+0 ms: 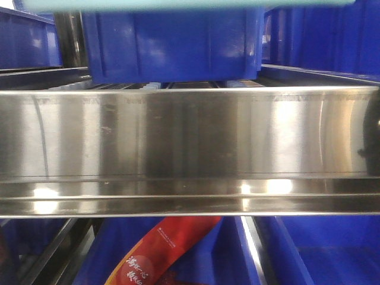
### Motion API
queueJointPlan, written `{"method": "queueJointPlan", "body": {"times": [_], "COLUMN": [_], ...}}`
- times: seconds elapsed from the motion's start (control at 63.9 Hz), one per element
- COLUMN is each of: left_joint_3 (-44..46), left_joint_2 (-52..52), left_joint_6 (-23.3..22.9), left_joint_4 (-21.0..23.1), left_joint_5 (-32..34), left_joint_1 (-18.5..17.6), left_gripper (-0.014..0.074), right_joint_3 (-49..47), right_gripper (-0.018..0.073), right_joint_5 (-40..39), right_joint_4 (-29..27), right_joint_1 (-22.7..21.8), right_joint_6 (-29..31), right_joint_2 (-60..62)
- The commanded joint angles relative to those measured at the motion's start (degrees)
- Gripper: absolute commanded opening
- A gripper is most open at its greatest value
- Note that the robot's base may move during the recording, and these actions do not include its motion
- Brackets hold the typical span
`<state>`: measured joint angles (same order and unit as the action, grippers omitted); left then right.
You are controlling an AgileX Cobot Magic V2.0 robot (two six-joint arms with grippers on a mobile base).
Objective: Fetch blue bin and place on conveyor start
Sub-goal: 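Lift the turquoise bin with both grippers and pull it off the shelf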
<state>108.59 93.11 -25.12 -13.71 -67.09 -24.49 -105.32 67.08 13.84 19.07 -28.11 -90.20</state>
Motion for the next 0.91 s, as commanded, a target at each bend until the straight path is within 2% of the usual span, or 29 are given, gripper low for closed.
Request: {"method": "queueJointPlan", "body": {"times": [0.0, 0.172, 0.704, 0.892], "left_joint_3": [3.31, 5.3, 5.3, 5.4], "left_joint_2": [-1.38, -1.62, -1.97, -2.64], "left_joint_6": [-1.23, -2.15, -2.15, -2.15], "left_joint_4": [-1.37, -2.71, -4.94, -4.96], "left_joint_5": [2.1, 2.22, 8.73, 6.07], "left_joint_1": [-1.01, -1.01, -0.87, -0.87], "left_gripper": [-0.0111, -0.0111, -0.0111, -0.0111], "right_joint_3": [-0.19, -0.31, -0.31, -2.47], "right_gripper": [-0.0162, -0.0162, -0.0162, -0.0162], "right_joint_5": [-4.64, -7.54, -11.22, -8.44], "right_joint_4": [4.49, 8.12, 10.21, 10.19], "right_joint_1": [0.47, 1.47, 2.03, 2.16], "right_joint_6": [0.14, 0.14, 0.14, 0.14], "right_joint_2": [2.21, 3.41, 3.4, 3.43]}}
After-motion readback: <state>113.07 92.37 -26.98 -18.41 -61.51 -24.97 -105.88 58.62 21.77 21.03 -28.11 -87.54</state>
